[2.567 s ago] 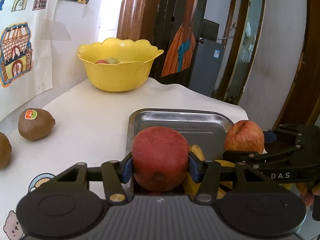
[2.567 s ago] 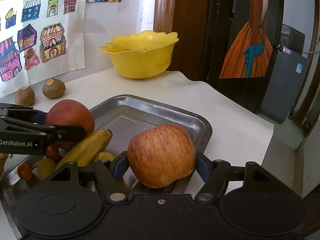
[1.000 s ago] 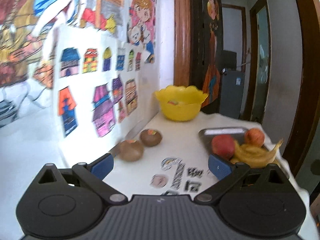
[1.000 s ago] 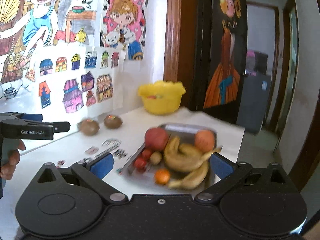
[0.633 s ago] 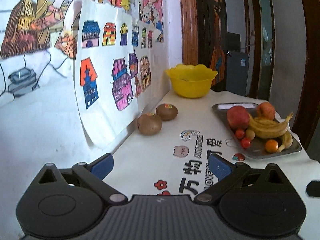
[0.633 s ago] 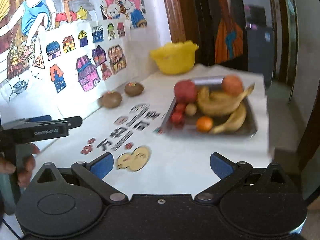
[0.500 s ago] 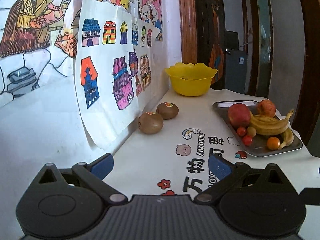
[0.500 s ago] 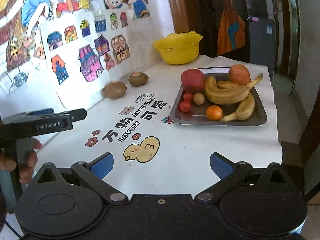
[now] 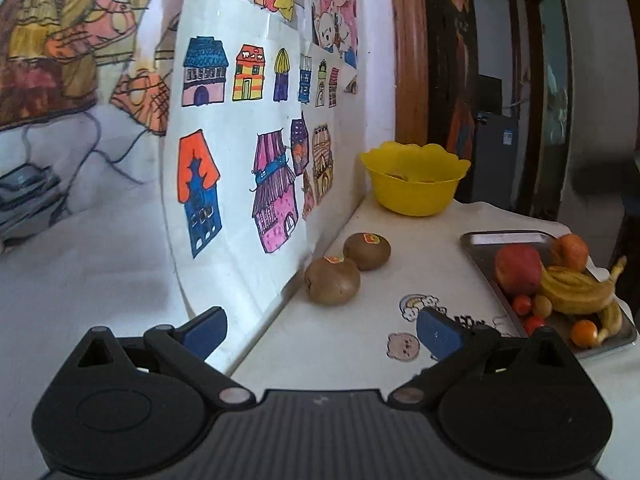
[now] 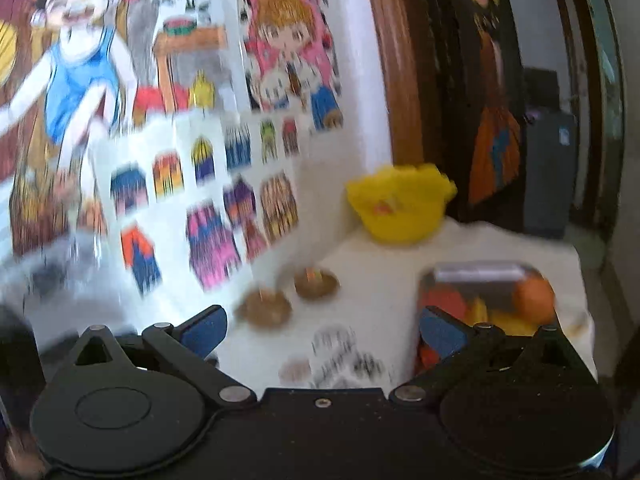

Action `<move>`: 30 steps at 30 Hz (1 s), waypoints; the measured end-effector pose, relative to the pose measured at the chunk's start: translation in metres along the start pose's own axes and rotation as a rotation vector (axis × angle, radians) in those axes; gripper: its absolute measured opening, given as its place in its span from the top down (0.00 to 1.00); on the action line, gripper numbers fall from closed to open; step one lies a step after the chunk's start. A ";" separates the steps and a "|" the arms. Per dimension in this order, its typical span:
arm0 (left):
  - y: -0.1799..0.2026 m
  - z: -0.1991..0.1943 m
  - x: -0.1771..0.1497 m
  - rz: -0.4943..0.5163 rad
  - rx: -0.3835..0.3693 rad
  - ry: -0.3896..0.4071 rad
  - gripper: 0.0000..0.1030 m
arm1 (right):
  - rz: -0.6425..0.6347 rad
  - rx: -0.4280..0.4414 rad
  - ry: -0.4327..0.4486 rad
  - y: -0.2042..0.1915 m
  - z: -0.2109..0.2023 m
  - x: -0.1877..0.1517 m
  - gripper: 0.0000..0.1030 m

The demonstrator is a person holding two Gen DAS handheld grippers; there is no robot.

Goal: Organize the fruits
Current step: 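Grasp a brown kiwi with the right tool while the left tool grasps the other kiwi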

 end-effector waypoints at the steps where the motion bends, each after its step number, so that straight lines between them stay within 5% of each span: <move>1: 0.001 0.004 0.002 0.002 0.006 0.001 0.00 | 0.000 0.002 0.020 0.004 0.009 0.010 0.01; 12: 0.015 0.050 0.017 0.030 0.051 -0.001 0.00 | -0.161 0.162 0.048 0.035 0.129 0.041 0.01; 20: 0.015 0.092 0.009 0.019 0.066 -0.005 0.00 | -0.289 0.250 -0.119 0.032 0.218 0.012 0.01; 30: 0.020 0.136 0.000 0.021 0.068 -0.043 0.00 | -0.220 0.287 -0.238 0.038 0.289 -0.003 0.01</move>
Point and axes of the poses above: each gripper's, at about its wrist camera, not at the fingertips, and z roughly the way its jaws point, y to its right, x to its top, the point moved 5 cm from there along z, roughly the way its jaws point, and after that the axes turned 11 degrees about -z, right-handed, at the moved point
